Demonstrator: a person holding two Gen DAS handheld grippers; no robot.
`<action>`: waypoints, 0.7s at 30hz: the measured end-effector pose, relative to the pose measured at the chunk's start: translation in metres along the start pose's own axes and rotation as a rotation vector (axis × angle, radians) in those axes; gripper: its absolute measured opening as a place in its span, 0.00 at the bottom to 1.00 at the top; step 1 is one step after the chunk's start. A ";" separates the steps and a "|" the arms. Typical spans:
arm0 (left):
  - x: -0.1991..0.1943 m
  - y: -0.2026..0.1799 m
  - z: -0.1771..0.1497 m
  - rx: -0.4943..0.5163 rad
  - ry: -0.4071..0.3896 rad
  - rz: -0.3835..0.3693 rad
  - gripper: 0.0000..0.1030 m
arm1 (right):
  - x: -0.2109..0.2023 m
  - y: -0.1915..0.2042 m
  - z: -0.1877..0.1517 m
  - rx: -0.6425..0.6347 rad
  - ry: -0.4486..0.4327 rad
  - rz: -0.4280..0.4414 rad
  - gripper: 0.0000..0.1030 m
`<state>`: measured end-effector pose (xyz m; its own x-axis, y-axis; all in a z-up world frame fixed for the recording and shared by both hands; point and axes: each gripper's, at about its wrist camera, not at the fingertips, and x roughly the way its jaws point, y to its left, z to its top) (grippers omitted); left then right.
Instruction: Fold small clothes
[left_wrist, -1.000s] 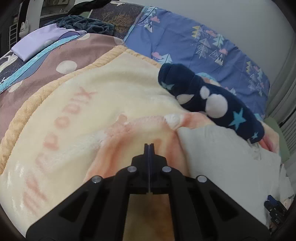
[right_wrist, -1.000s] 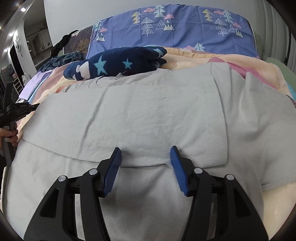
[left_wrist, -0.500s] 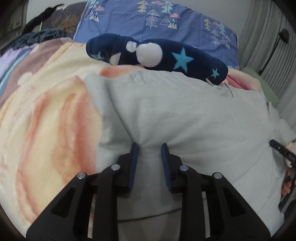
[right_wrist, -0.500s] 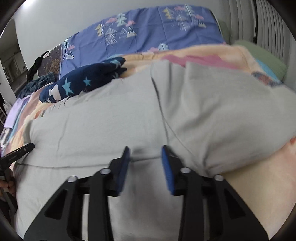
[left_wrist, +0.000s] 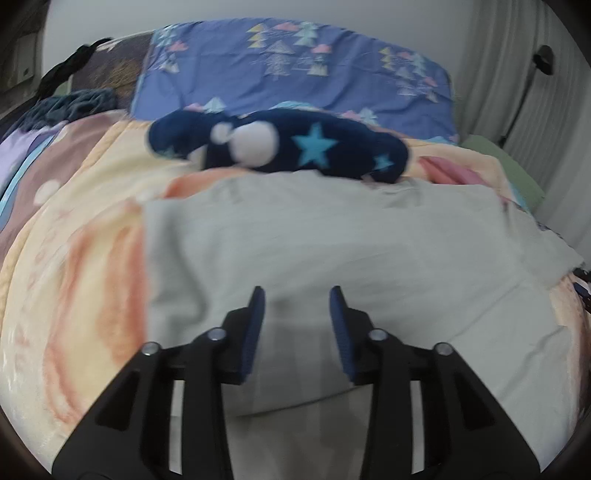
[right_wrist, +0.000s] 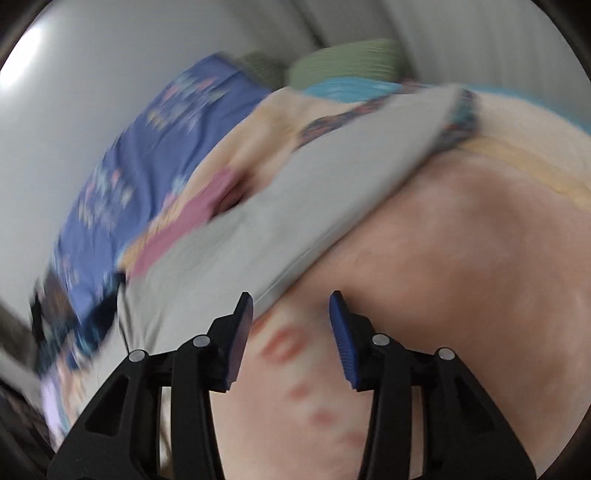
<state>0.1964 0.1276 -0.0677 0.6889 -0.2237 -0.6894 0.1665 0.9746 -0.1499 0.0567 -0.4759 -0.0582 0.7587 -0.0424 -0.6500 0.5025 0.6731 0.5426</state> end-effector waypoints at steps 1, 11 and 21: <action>0.000 -0.012 0.002 0.028 -0.008 -0.014 0.44 | -0.002 -0.013 0.011 0.056 -0.012 -0.009 0.43; 0.054 -0.065 -0.017 0.144 0.089 0.004 0.50 | 0.014 -0.073 0.065 0.339 -0.057 0.094 0.39; 0.055 -0.057 -0.016 0.104 0.088 -0.039 0.50 | -0.006 -0.008 0.083 0.251 -0.156 0.212 0.02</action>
<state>0.2130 0.0598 -0.1082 0.6170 -0.2549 -0.7446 0.2671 0.9578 -0.1065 0.0828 -0.5420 -0.0147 0.9014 -0.0463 -0.4304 0.3984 0.4779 0.7829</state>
